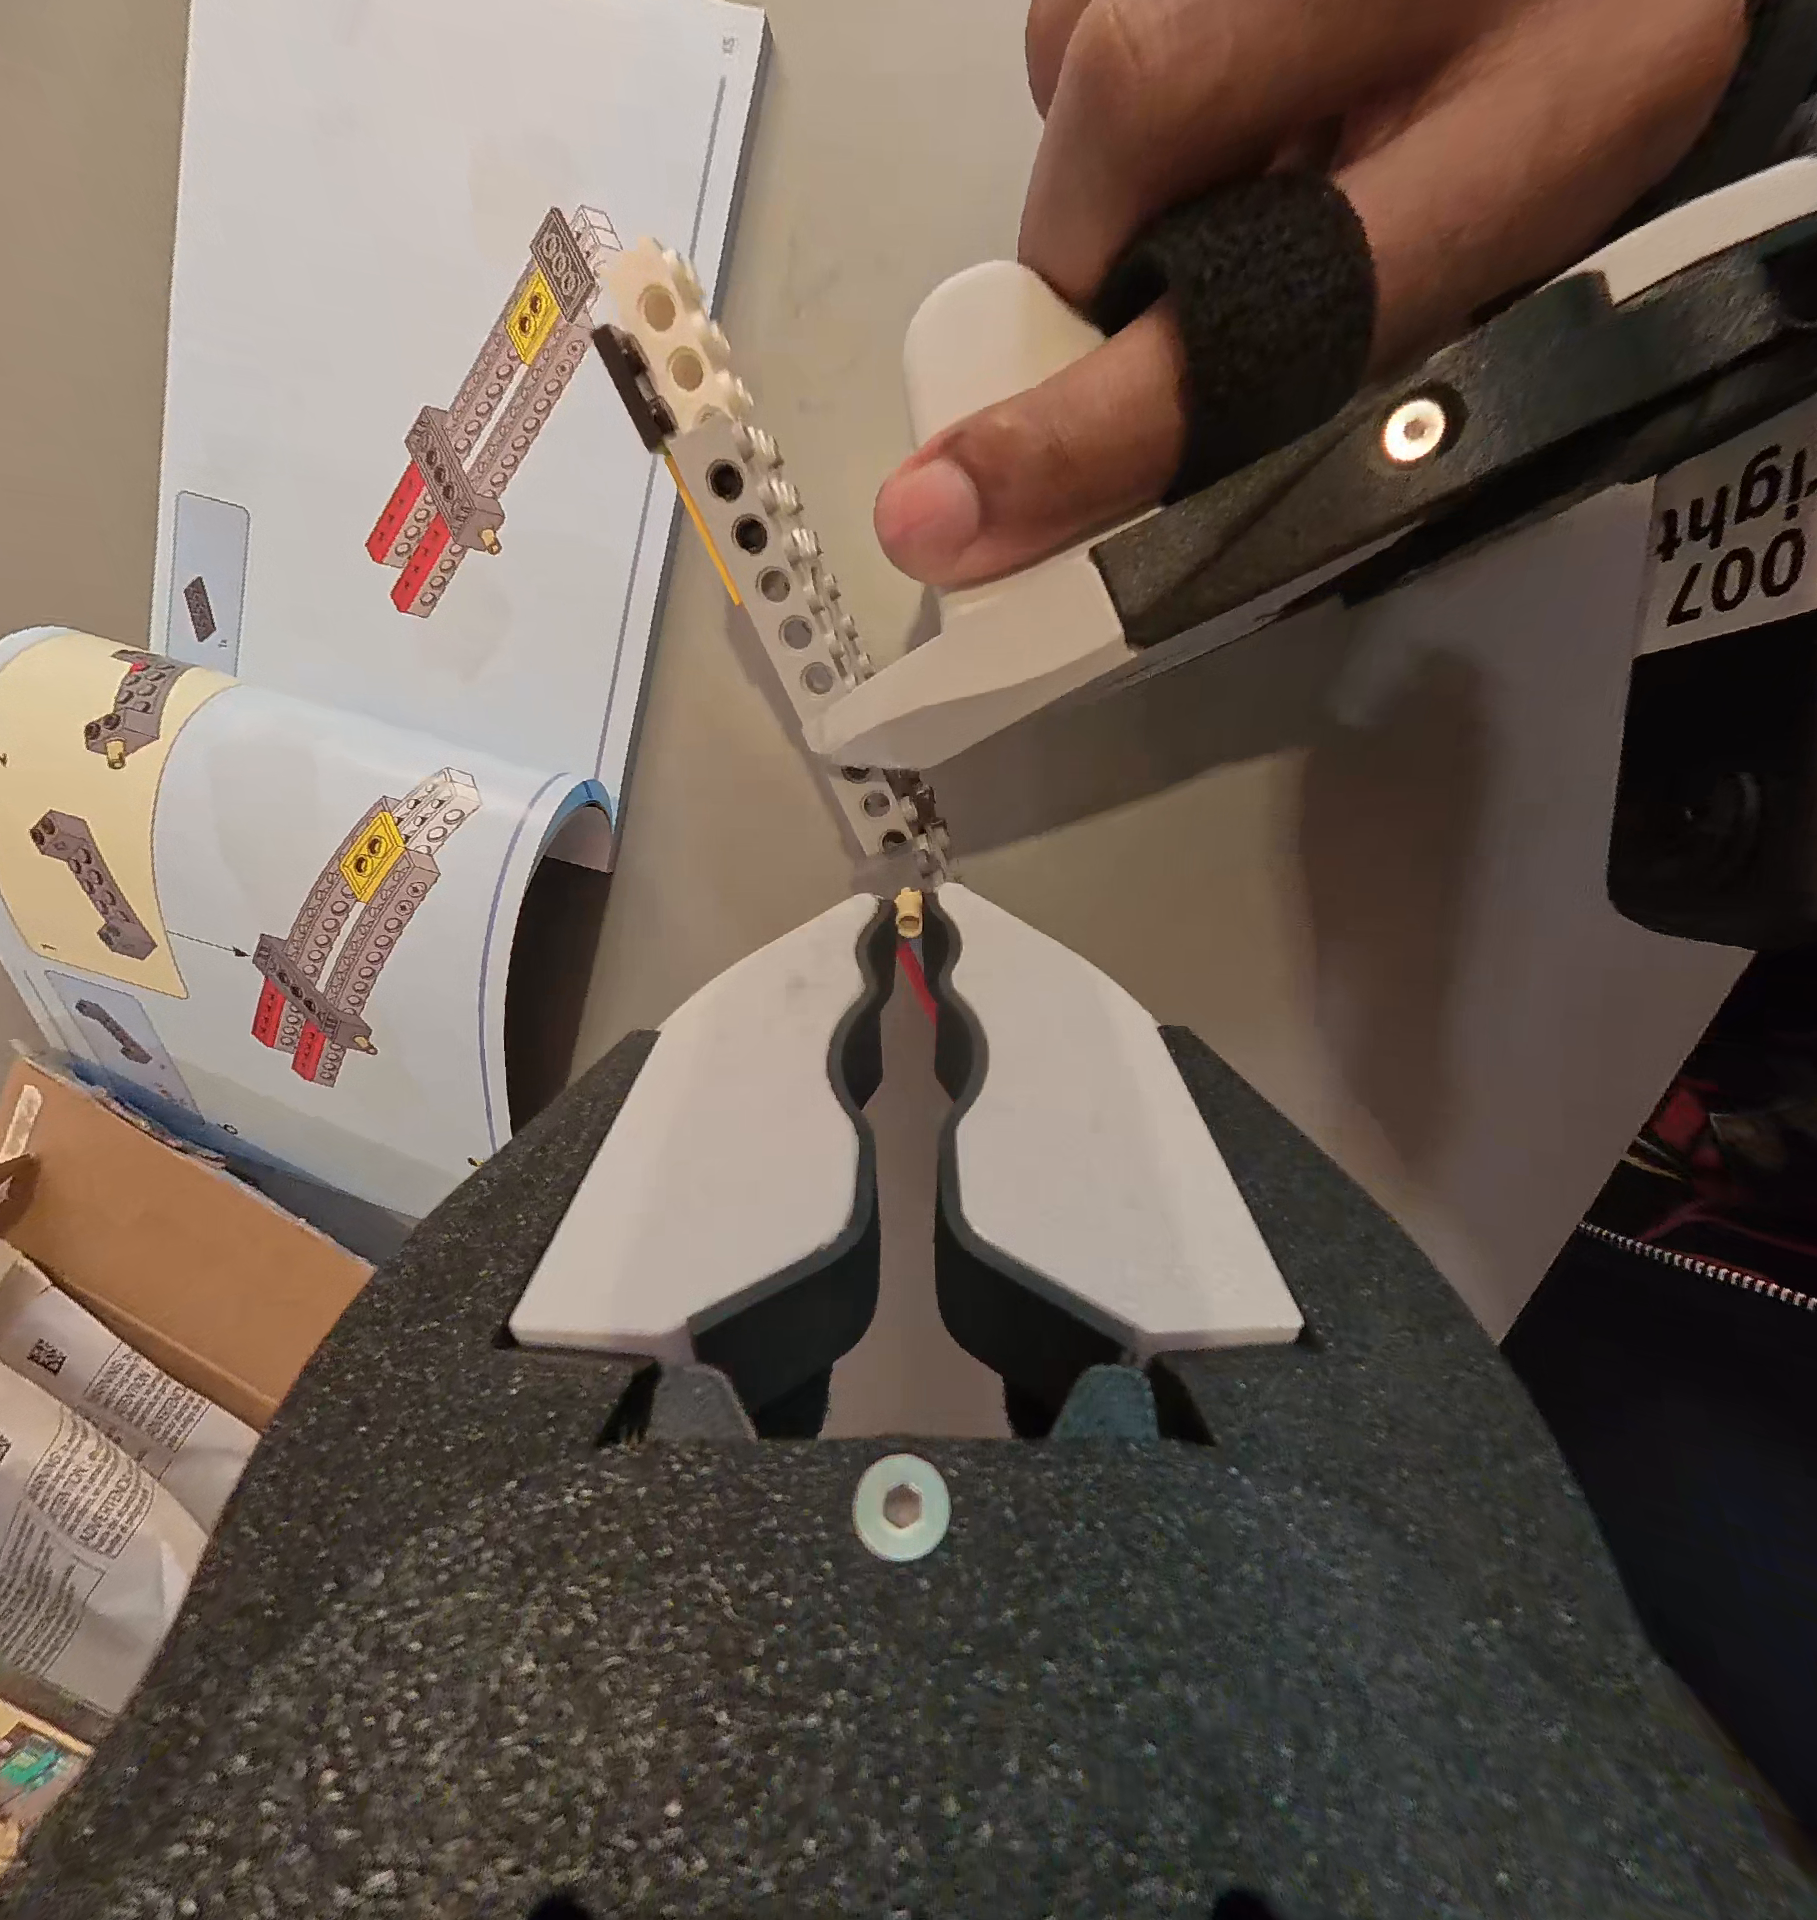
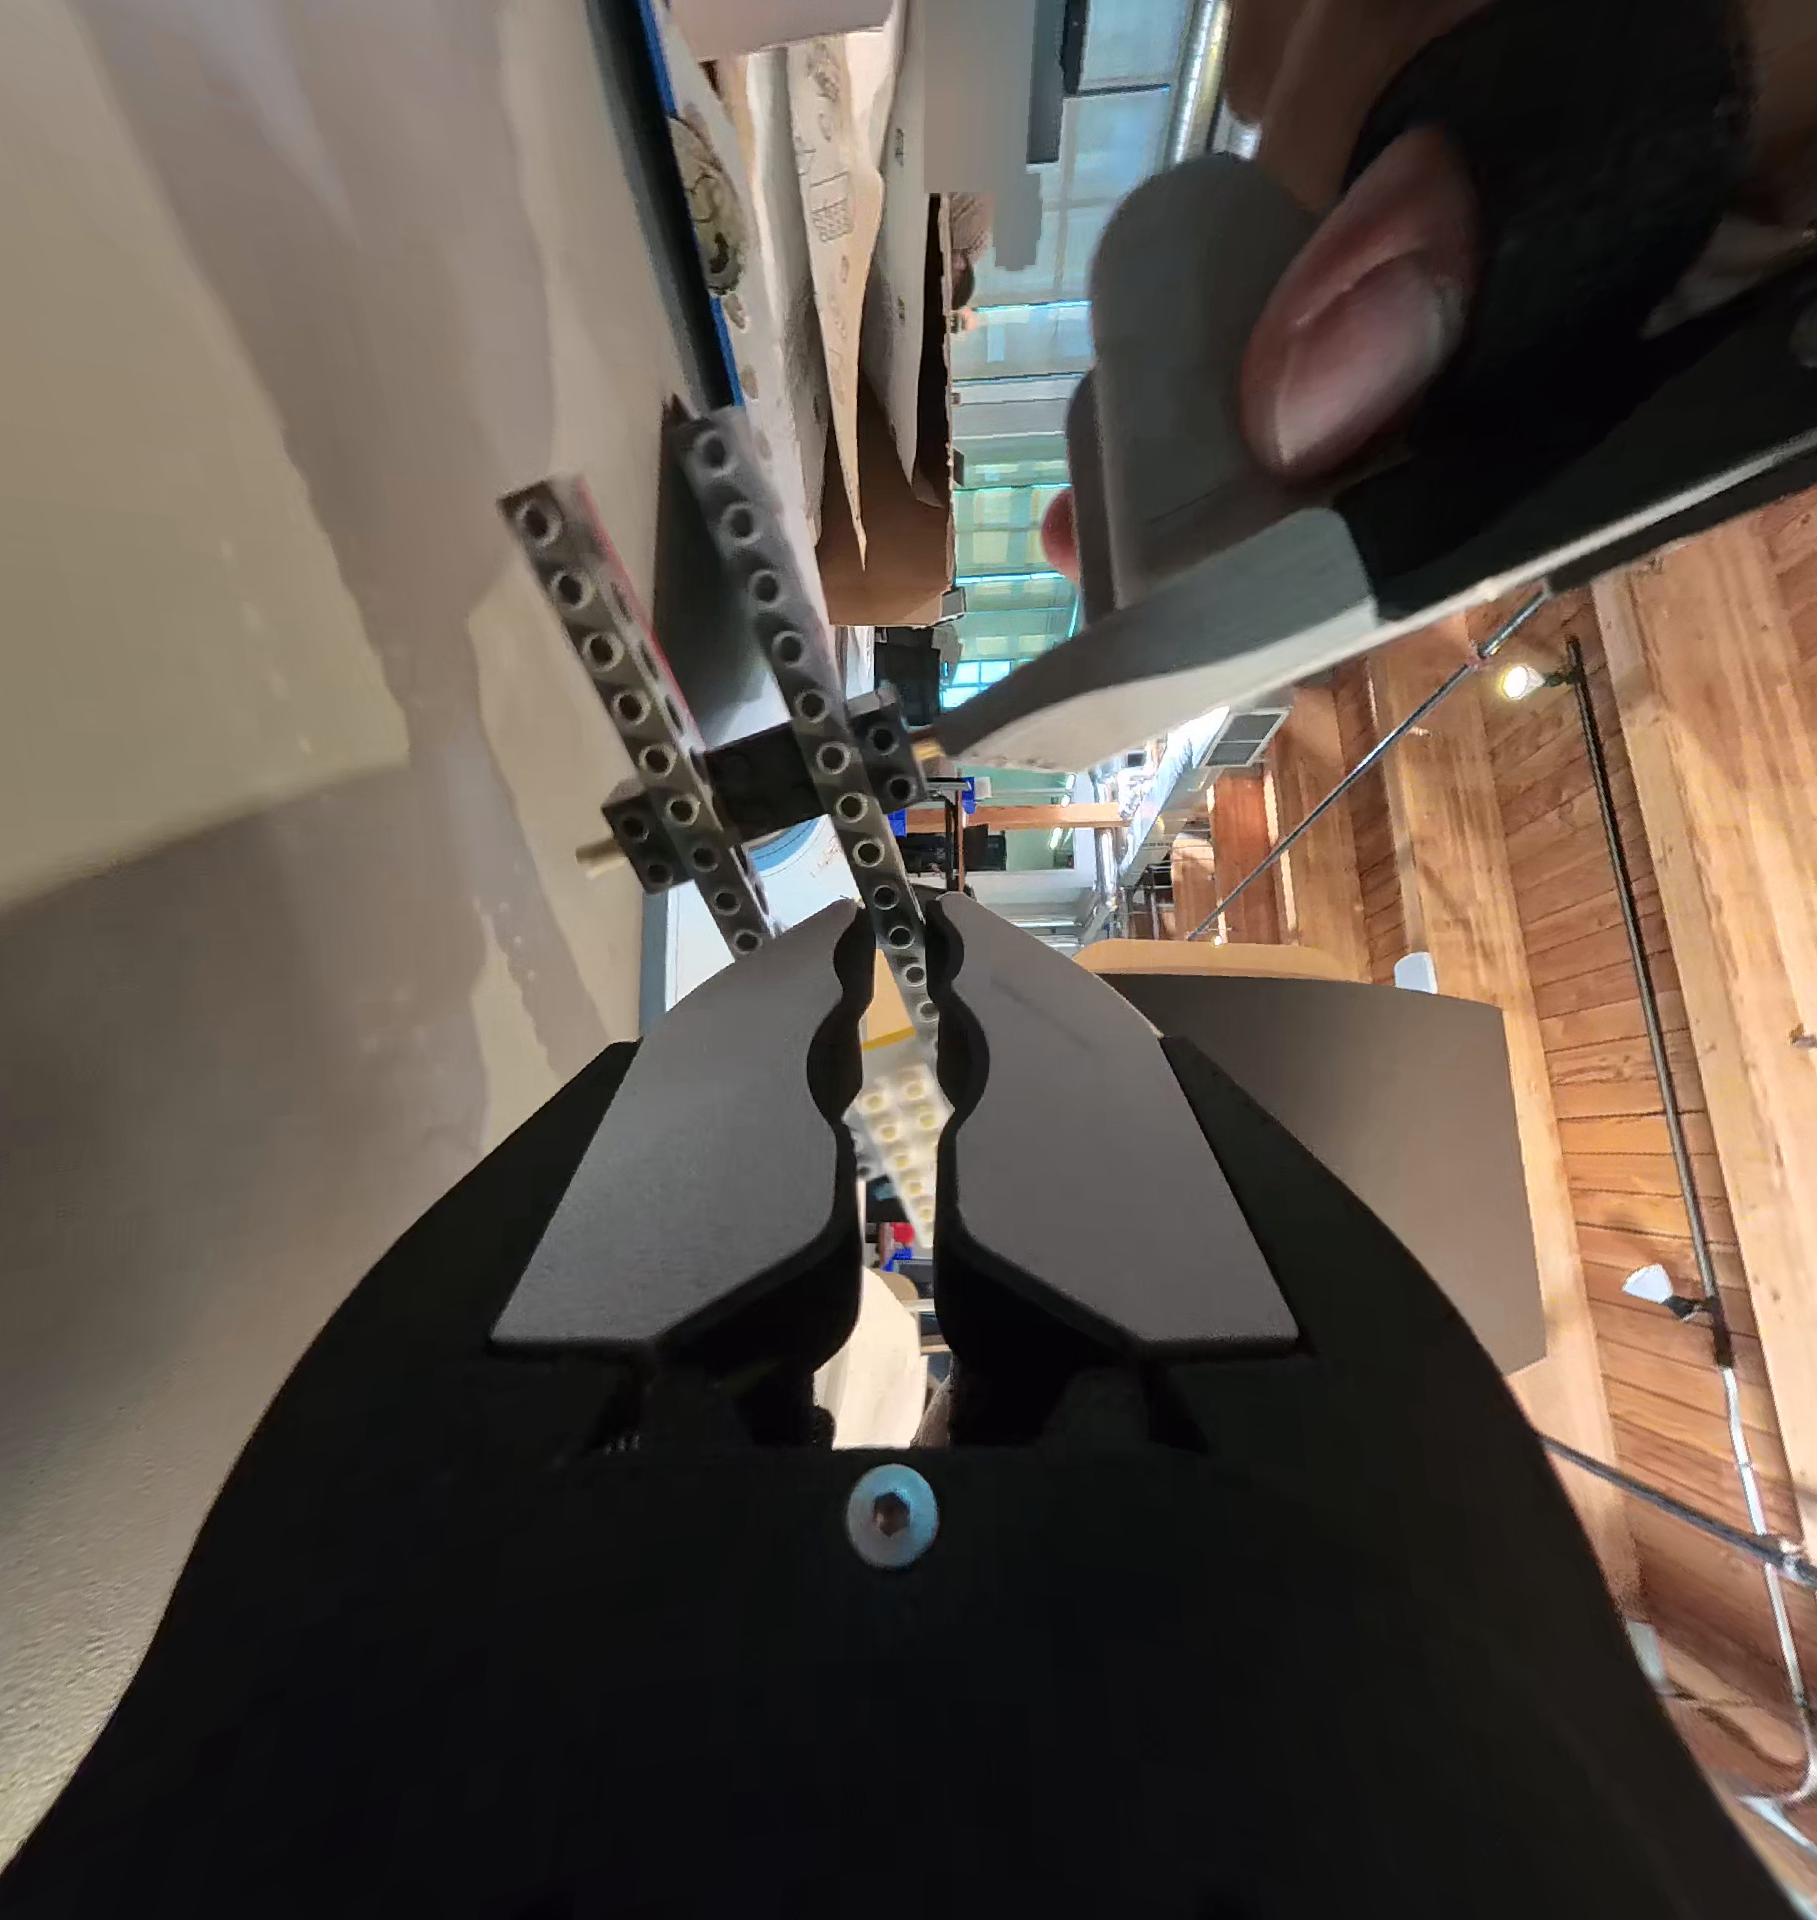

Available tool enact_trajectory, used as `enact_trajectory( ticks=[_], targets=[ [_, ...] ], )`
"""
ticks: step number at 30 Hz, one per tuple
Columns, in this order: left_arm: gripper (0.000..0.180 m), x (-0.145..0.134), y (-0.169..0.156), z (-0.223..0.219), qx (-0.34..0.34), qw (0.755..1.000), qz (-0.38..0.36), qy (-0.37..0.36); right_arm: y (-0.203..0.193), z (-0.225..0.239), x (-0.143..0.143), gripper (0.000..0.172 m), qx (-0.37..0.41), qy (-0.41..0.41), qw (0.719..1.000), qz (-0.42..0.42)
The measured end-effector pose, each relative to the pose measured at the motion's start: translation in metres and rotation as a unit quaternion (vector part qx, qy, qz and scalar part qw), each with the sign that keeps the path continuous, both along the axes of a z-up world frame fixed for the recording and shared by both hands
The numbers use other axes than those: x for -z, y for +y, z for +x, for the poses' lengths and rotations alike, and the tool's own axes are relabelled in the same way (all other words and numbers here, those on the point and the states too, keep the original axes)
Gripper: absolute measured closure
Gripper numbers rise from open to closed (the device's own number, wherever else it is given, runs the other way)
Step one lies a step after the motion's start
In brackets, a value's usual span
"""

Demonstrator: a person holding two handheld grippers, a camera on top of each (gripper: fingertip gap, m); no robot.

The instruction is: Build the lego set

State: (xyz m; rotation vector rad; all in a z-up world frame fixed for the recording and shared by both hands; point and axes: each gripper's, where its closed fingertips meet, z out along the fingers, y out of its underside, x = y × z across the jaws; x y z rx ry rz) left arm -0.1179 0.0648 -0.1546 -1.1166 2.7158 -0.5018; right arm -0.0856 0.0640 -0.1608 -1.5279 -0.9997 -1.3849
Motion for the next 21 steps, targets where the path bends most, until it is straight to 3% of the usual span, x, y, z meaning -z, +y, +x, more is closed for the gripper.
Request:
enact_trajectory(
  ticks=[8, 15, 18, 21],
  targets=[
    [0.173, 0.002, -0.003, -0.004, -0.016, 1.000, -0.007, -0.021, 0.000, -0.005, 0.003, 0.163, -0.005, 0.017, 1.000, -0.011],
    [0.140, -0.012, 0.004, 0.002, -0.067, 0.990, -0.068, -0.103, -0.005, 0.007, -0.005, 0.164, 0.018, 0.037, 0.999, 0.007],
    [0.129, -0.021, 0.008, 0.007, -0.093, 0.969, -0.156, -0.166, -0.008, 0.022, -0.011, 0.164, 0.051, 0.058, 0.997, 0.024],
    [0.123, -0.031, 0.009, 0.012, -0.119, 0.920, -0.279, -0.250, -0.013, 0.039, -0.016, 0.164, 0.088, 0.107, 0.990, 0.042]
  ],
)
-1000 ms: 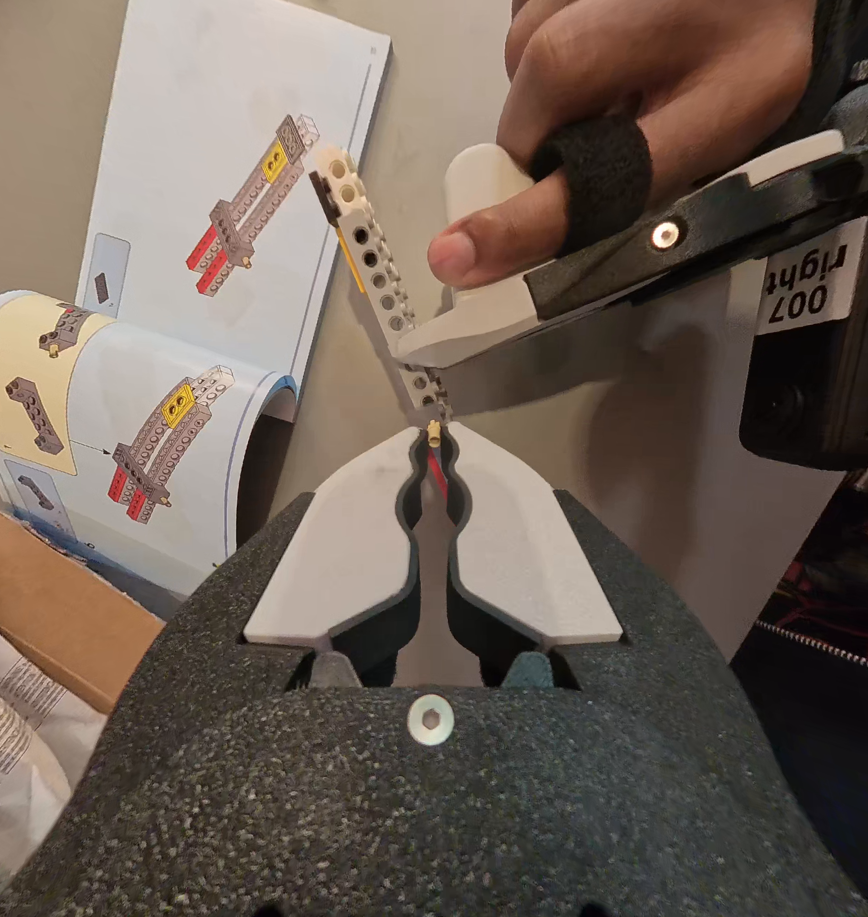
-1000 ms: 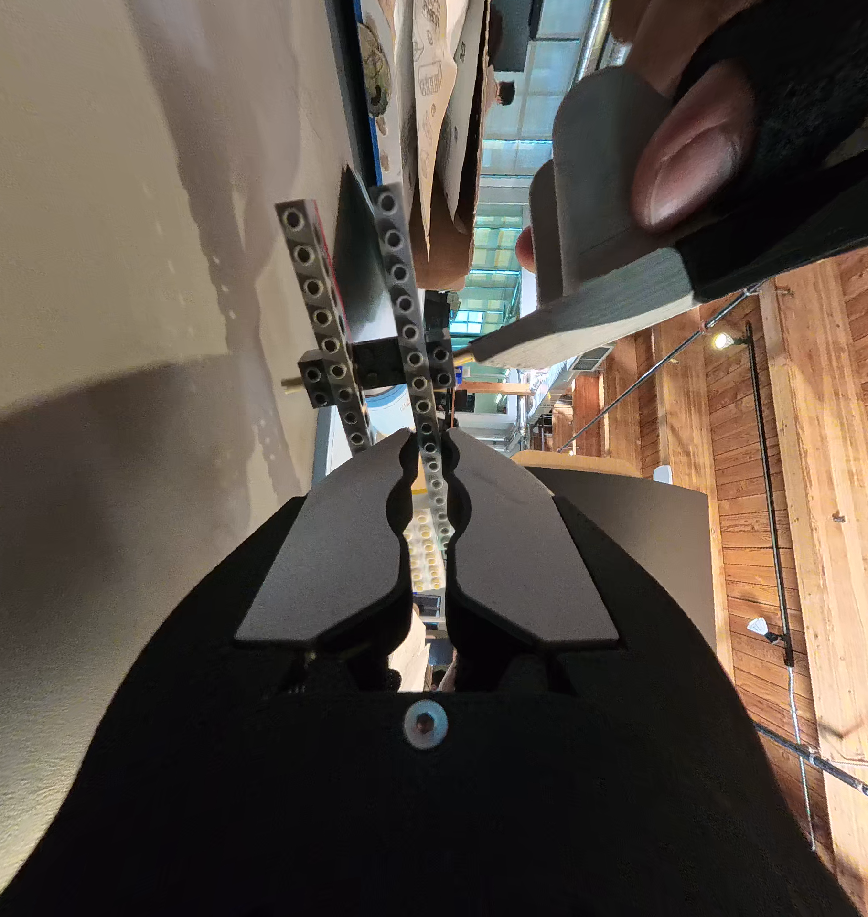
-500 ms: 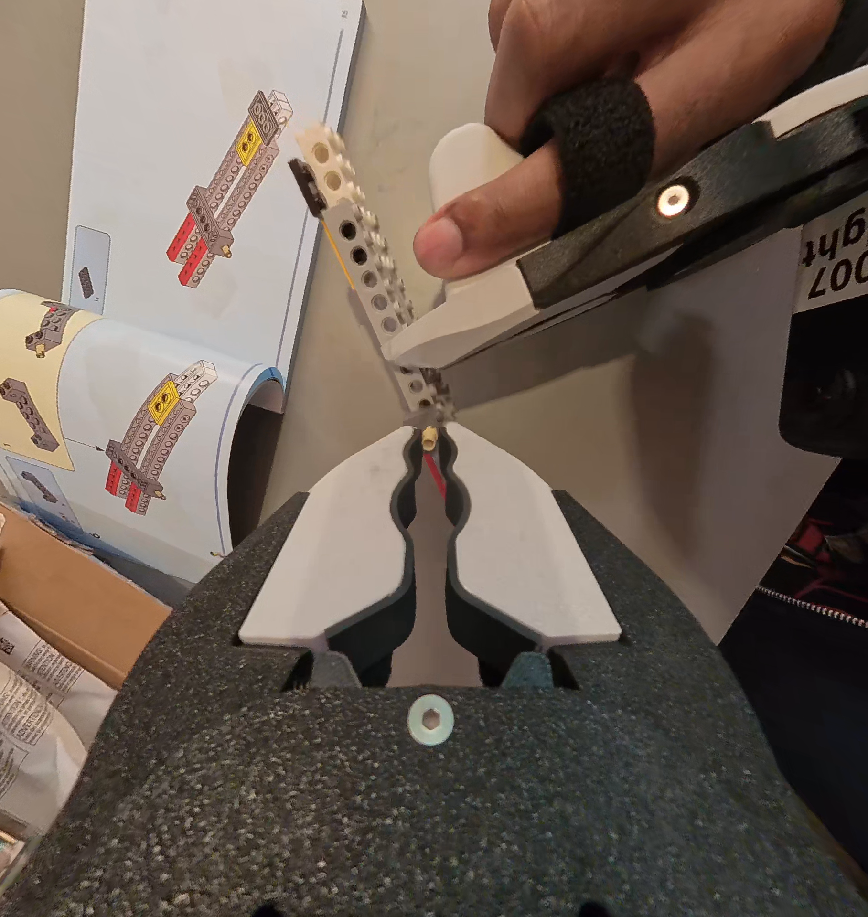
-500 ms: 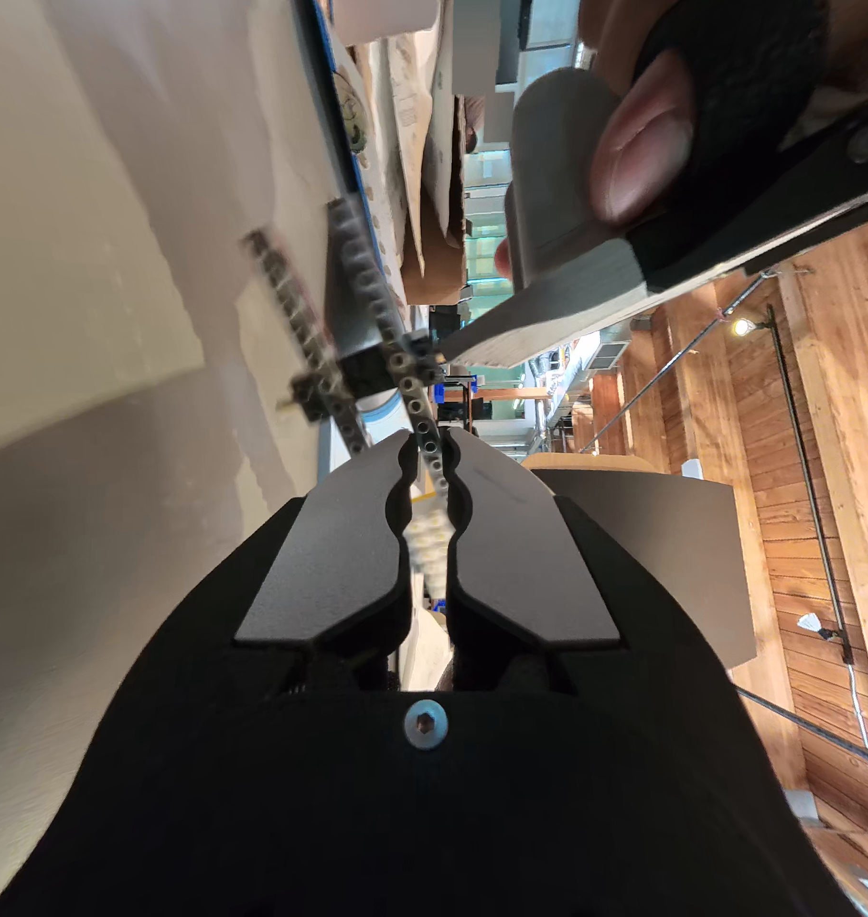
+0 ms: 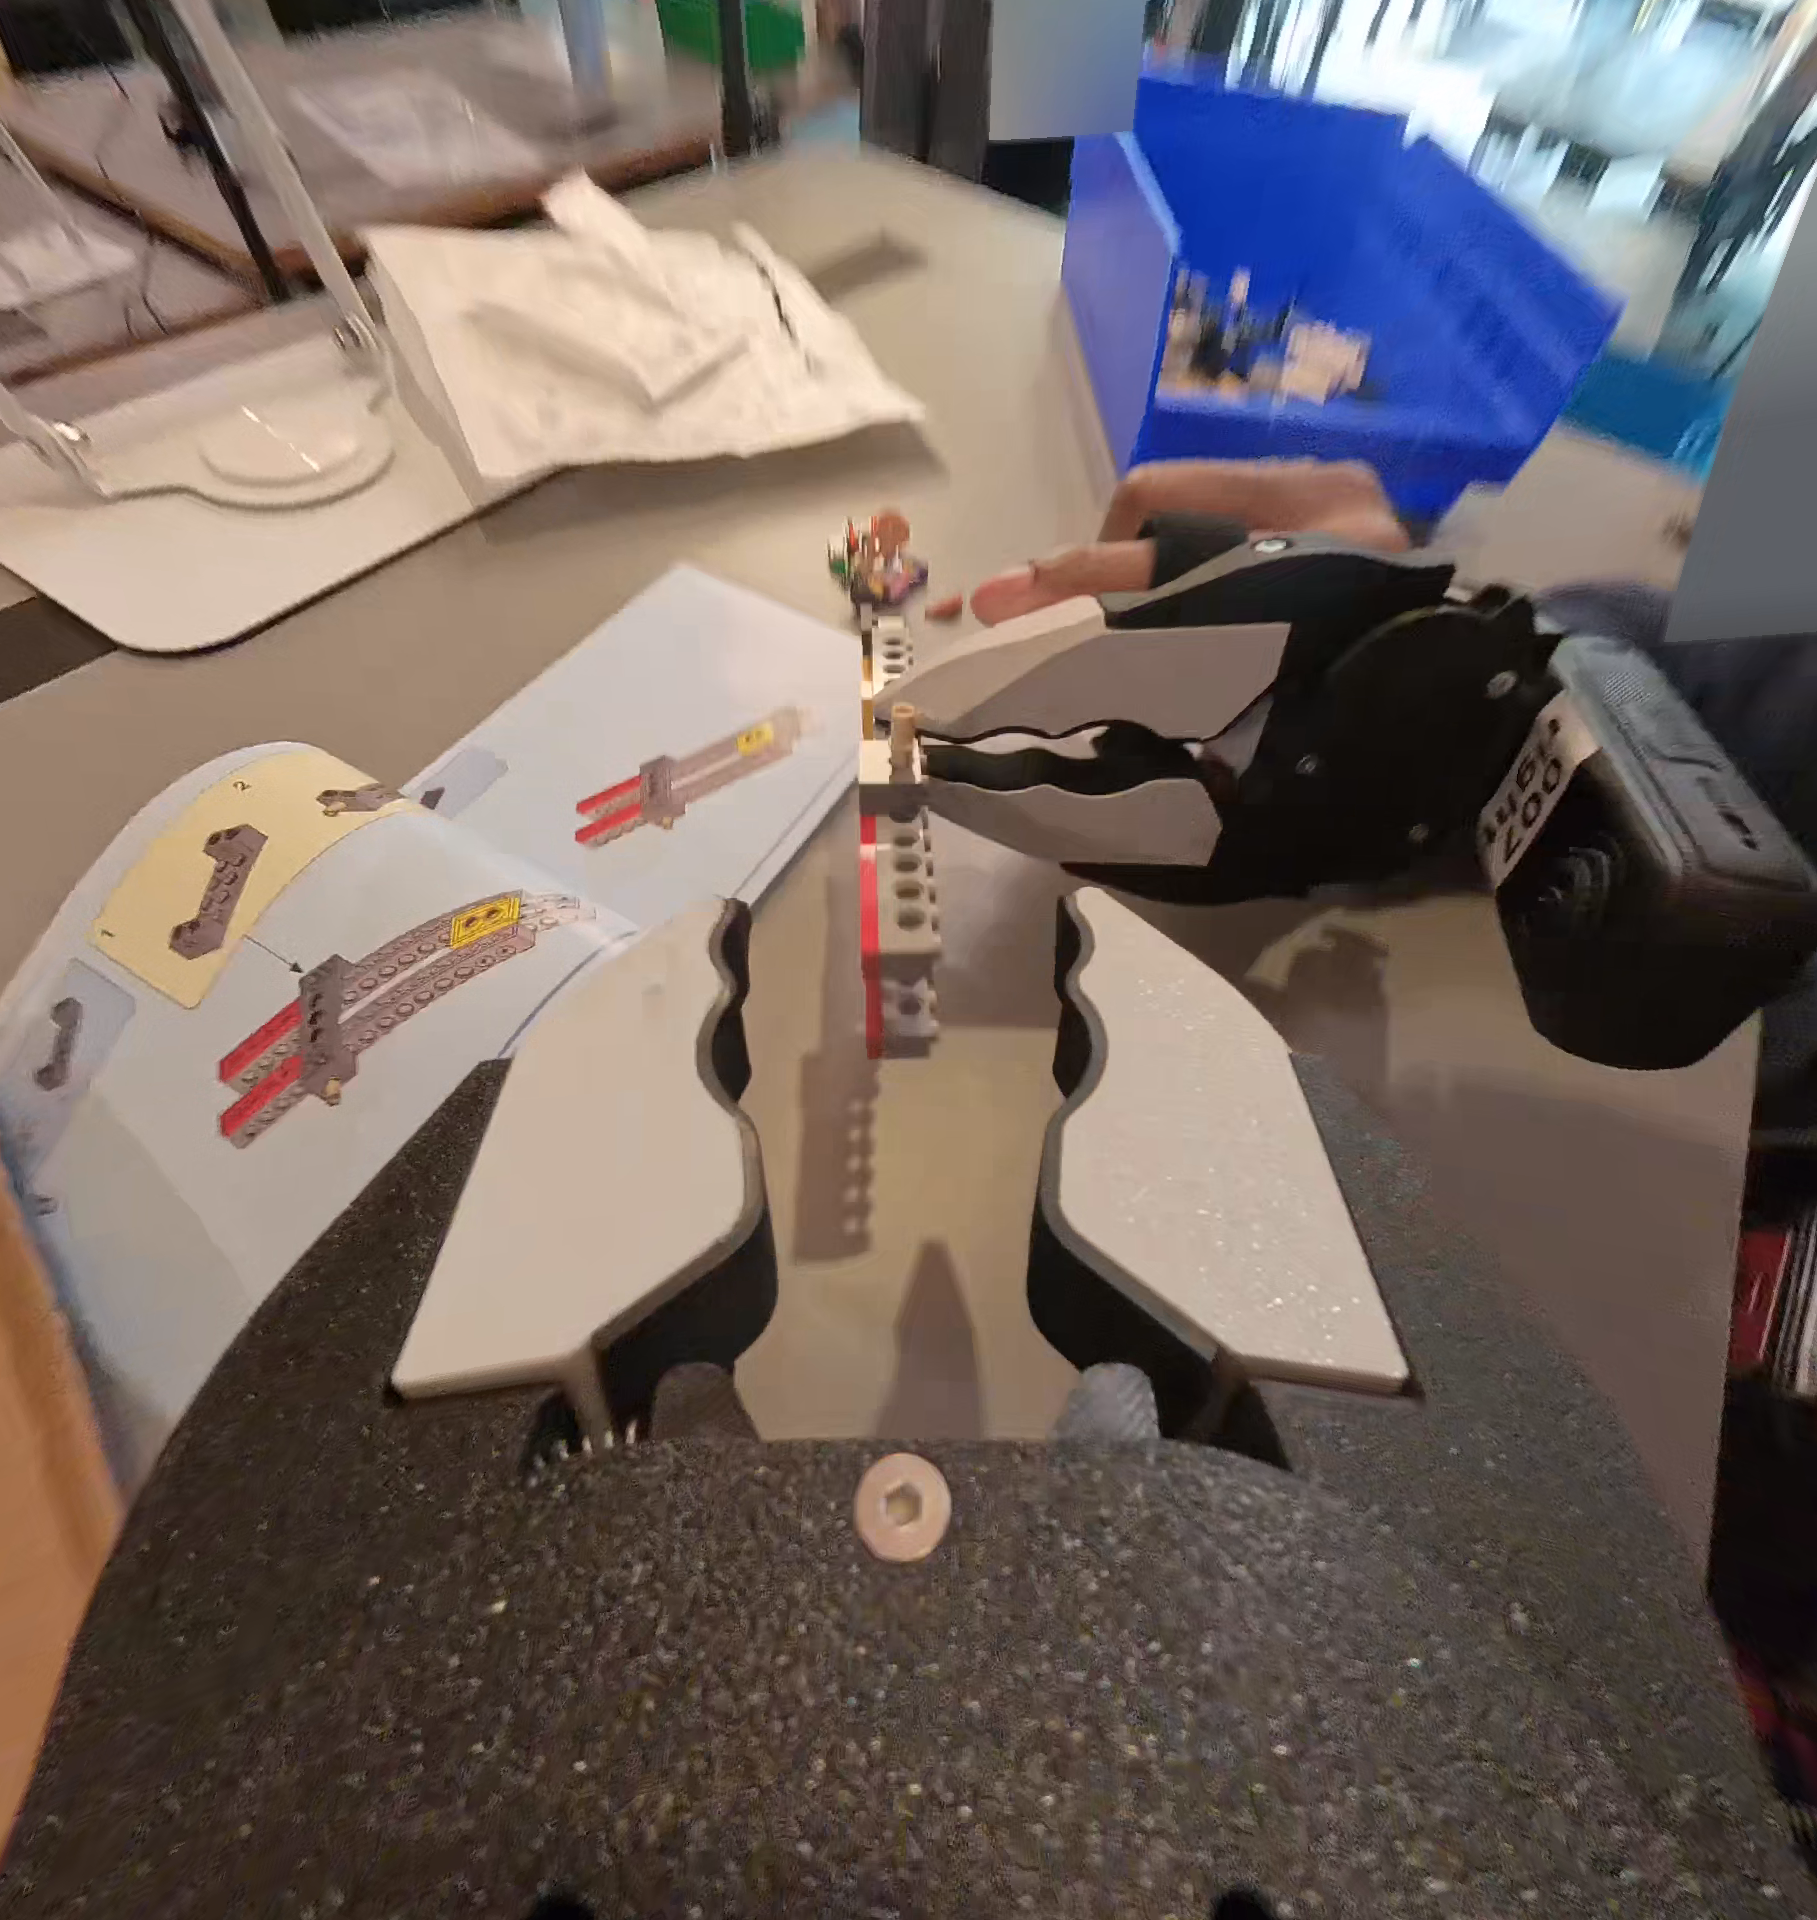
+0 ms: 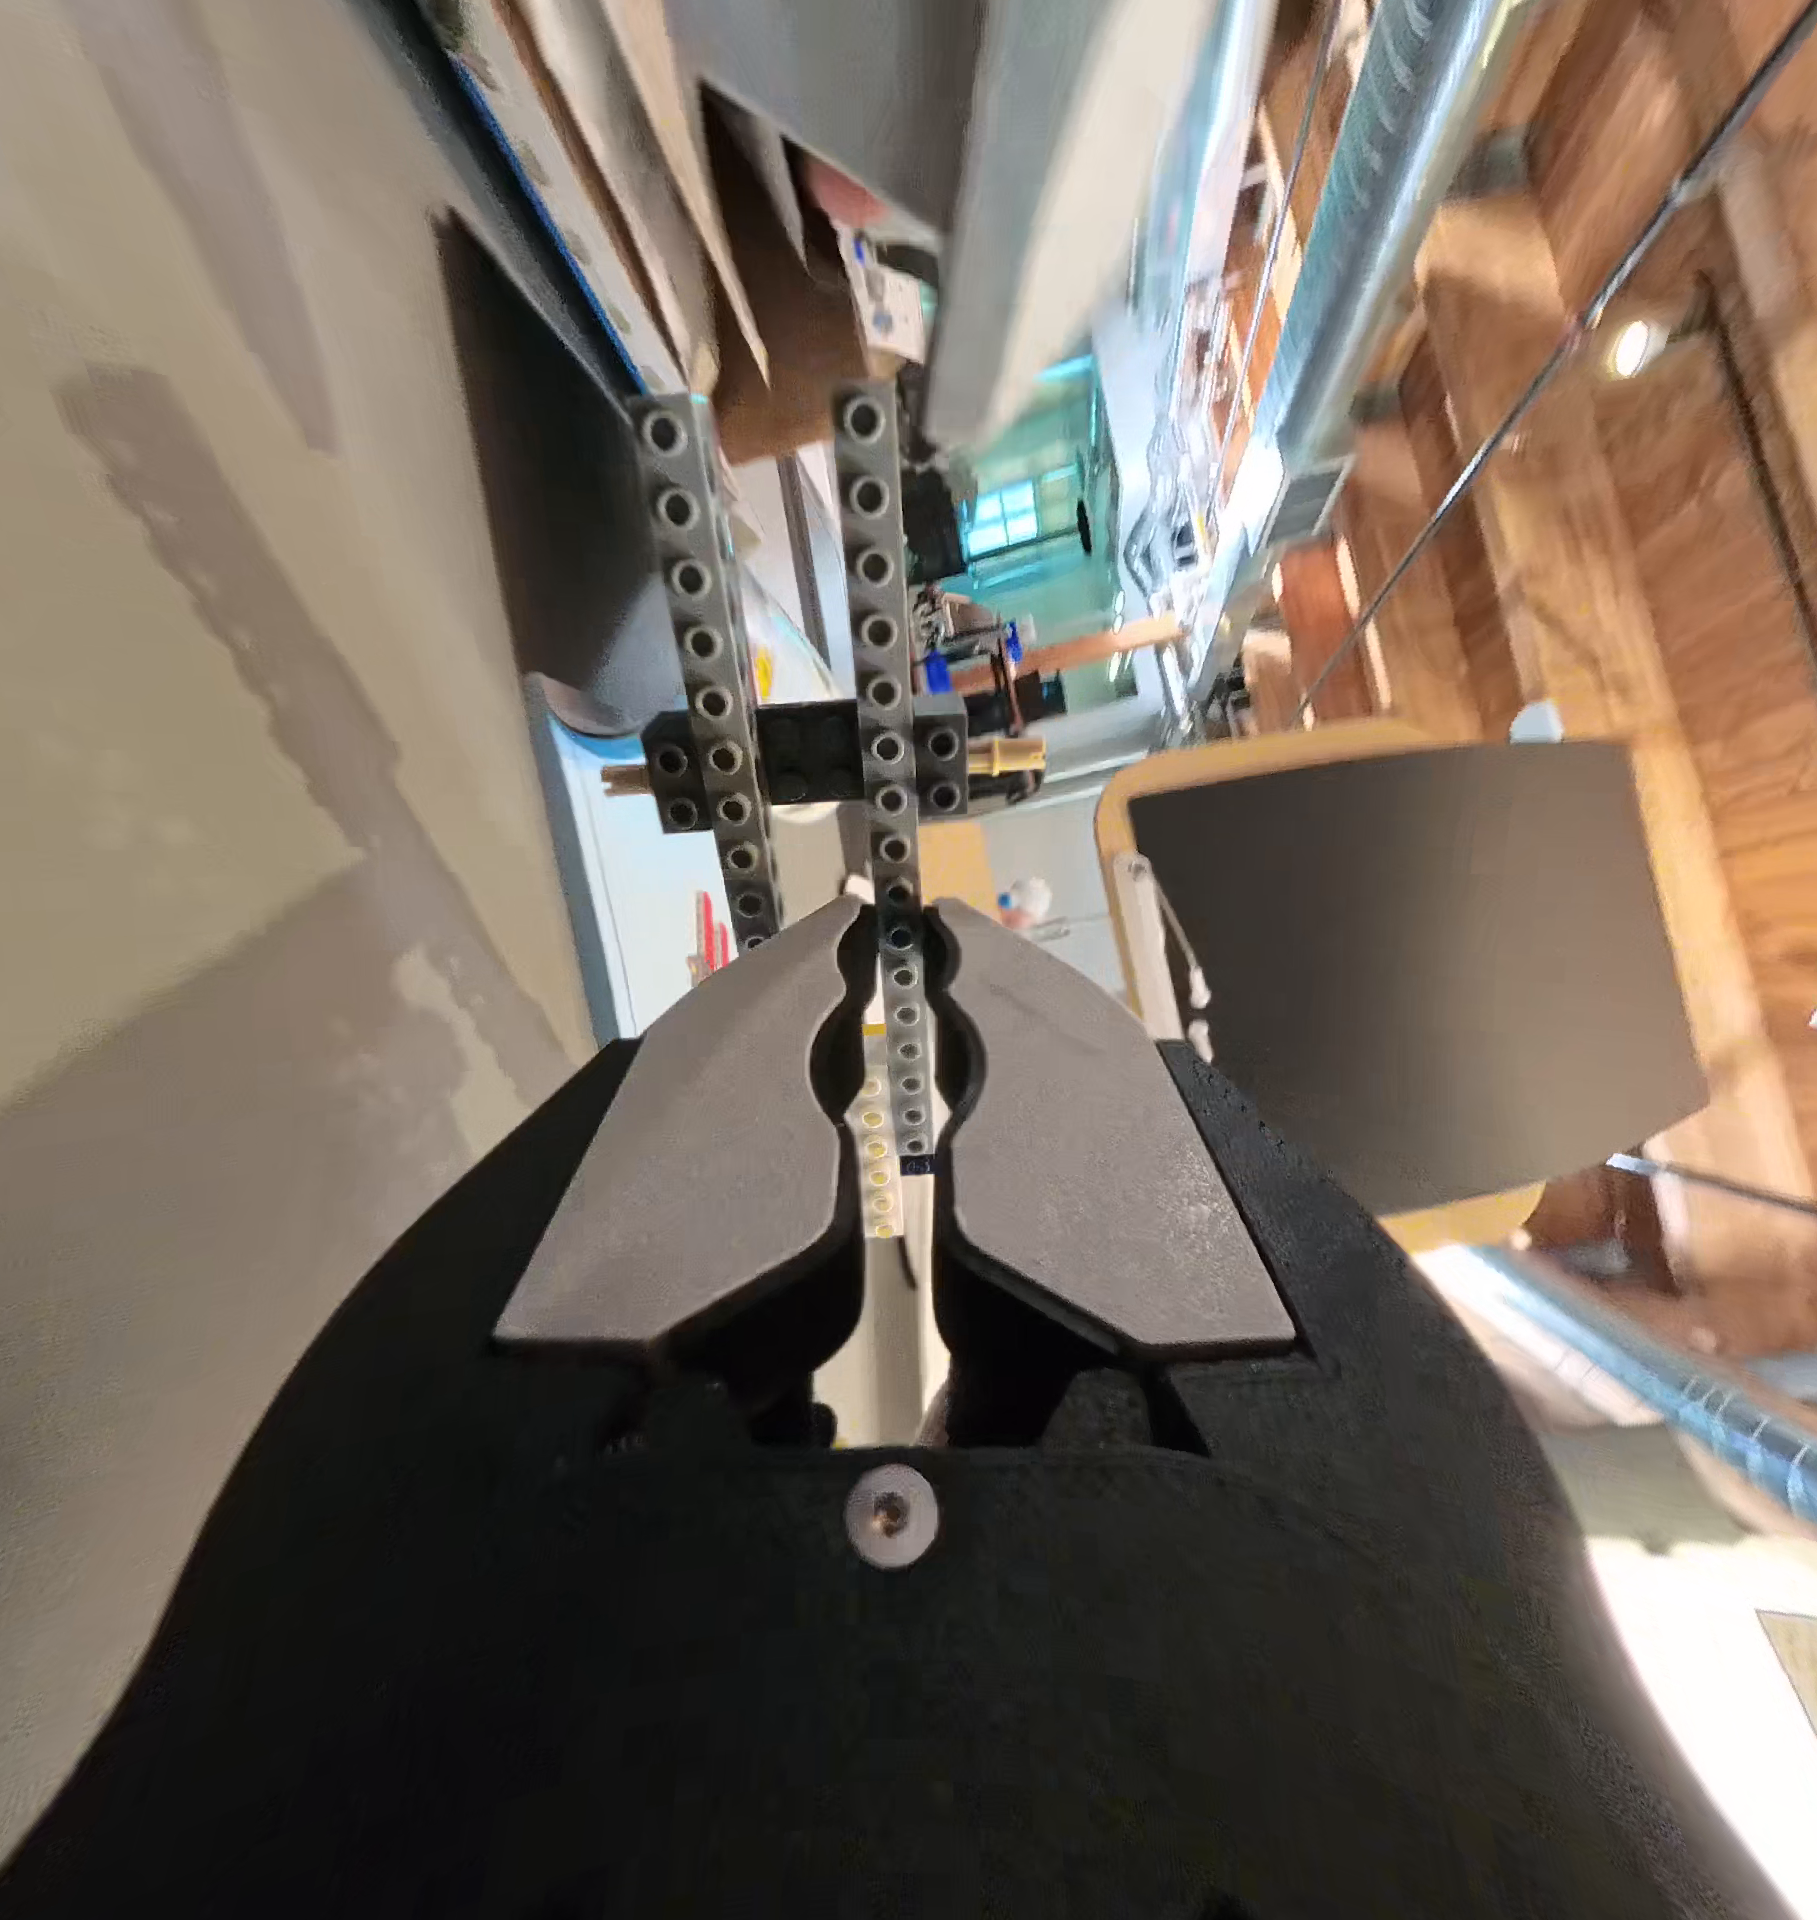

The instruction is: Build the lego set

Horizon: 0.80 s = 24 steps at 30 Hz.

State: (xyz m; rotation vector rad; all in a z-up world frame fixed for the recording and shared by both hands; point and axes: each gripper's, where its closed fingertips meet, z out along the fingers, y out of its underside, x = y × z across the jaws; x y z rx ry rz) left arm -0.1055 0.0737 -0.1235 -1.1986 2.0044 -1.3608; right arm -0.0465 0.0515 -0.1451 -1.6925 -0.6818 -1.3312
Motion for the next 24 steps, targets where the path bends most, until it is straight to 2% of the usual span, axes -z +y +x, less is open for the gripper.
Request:
enact_trajectory(
  ticks=[5, 9, 15, 19, 24],
  targets=[
    [0.122, 0.003, 0.006, 0.014, -0.058, 0.982, -0.157, -0.089, -0.006, 0.019, -0.003, 0.164, 0.049, 0.060, 0.997, 0.011],
    [0.121, 0.002, 0.000, 0.031, -0.065, 0.962, -0.244, -0.099, -0.010, 0.024, -0.007, 0.164, 0.071, 0.091, 0.993, 0.018],
    [0.128, -0.004, -0.024, 0.050, -0.028, 0.969, -0.209, -0.131, -0.016, 0.029, -0.020, 0.164, 0.083, 0.140, 0.986, 0.043],
    [0.135, -0.018, -0.035, 0.060, -0.018, 0.954, -0.239, -0.181, -0.019, 0.029, -0.025, 0.164, 0.088, 0.196, 0.975, 0.063],
    [0.139, -0.028, -0.041, 0.070, -0.038, 0.934, -0.277, -0.221, -0.022, 0.030, -0.030, 0.164, 0.099, 0.231, 0.964, 0.084]
  ],
)
